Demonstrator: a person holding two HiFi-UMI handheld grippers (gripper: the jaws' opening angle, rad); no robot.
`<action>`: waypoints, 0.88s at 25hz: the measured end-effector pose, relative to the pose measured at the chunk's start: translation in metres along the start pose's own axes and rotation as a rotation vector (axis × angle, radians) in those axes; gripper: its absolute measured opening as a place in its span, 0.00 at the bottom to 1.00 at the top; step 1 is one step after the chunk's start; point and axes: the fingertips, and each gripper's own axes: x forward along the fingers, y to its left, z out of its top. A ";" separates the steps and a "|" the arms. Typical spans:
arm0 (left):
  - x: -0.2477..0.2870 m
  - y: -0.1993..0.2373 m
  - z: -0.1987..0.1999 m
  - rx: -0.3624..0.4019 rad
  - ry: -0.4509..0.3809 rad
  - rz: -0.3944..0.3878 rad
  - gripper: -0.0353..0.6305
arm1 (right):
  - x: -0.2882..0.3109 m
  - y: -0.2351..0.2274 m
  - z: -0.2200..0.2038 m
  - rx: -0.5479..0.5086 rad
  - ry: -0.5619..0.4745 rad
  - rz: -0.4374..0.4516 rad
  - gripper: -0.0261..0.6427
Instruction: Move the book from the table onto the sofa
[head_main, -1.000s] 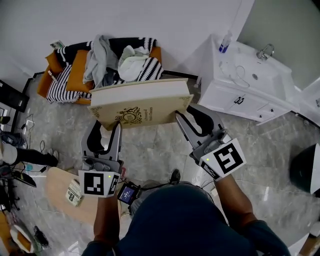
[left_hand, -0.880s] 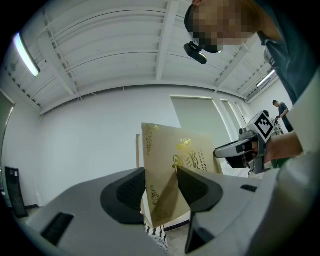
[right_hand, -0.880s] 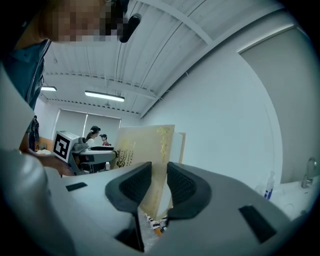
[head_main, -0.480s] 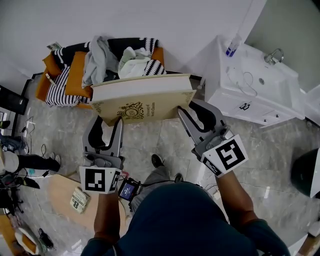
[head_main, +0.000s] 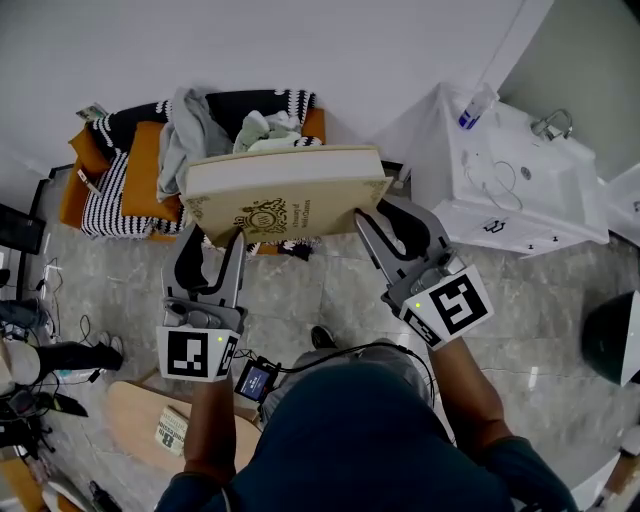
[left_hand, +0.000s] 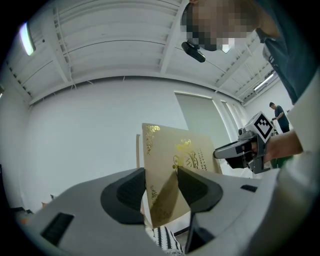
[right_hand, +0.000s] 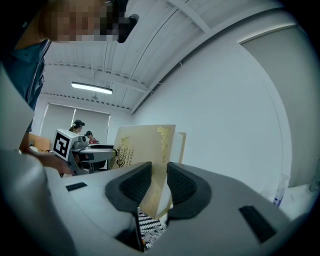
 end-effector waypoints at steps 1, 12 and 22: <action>0.005 0.007 -0.003 -0.003 0.002 -0.002 0.33 | 0.008 -0.001 -0.001 0.001 0.002 -0.003 0.20; 0.078 0.052 -0.028 -0.012 0.033 0.031 0.33 | 0.084 -0.055 -0.017 0.022 0.018 0.034 0.20; 0.168 0.087 -0.087 -0.003 0.095 0.134 0.33 | 0.175 -0.134 -0.070 0.068 0.010 0.147 0.20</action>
